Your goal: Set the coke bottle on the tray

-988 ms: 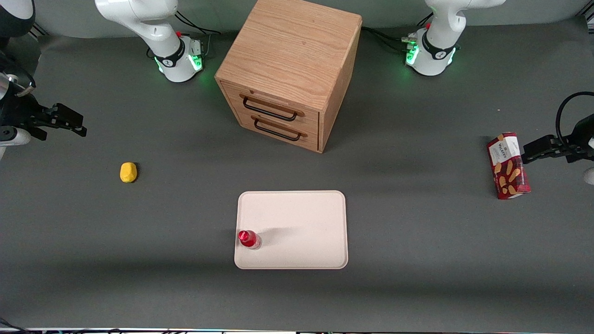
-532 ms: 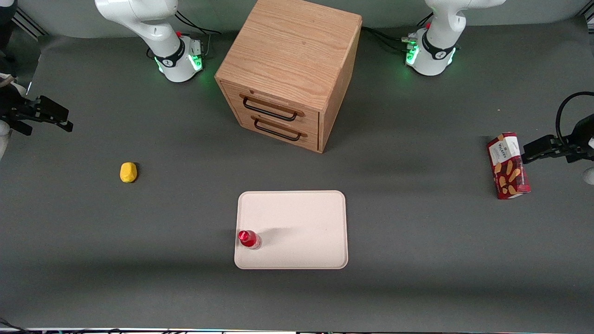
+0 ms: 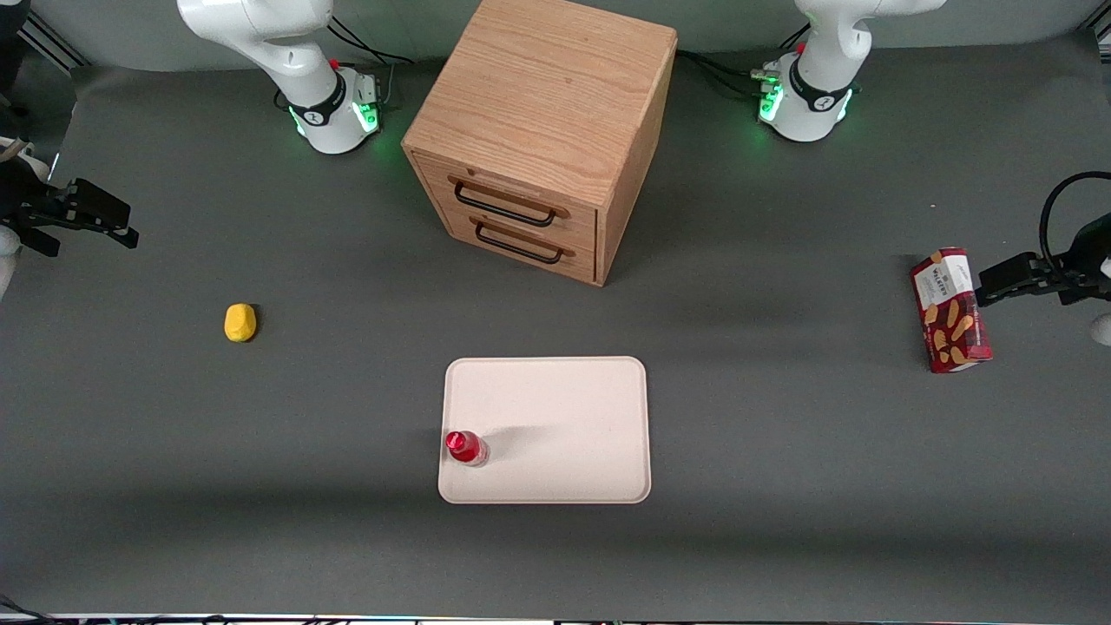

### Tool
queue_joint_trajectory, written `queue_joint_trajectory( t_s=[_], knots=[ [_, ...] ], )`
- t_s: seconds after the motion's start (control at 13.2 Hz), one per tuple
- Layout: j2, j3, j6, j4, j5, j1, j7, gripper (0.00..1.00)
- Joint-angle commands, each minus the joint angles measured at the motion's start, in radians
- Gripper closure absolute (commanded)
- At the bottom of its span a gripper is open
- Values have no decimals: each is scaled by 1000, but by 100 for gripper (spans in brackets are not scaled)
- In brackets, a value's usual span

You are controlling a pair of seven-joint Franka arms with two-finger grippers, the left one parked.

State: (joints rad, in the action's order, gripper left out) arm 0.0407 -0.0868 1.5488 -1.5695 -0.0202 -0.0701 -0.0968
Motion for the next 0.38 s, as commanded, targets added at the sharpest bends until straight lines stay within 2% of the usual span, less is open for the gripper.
queue_joint_trajectory(
  t_s=[0.0, 0.3],
  knots=[
    [-2, -1, -10, 16, 16, 15, -20, 0],
    [4, -2, -1, 5, 16, 13, -18, 0]
  ],
)
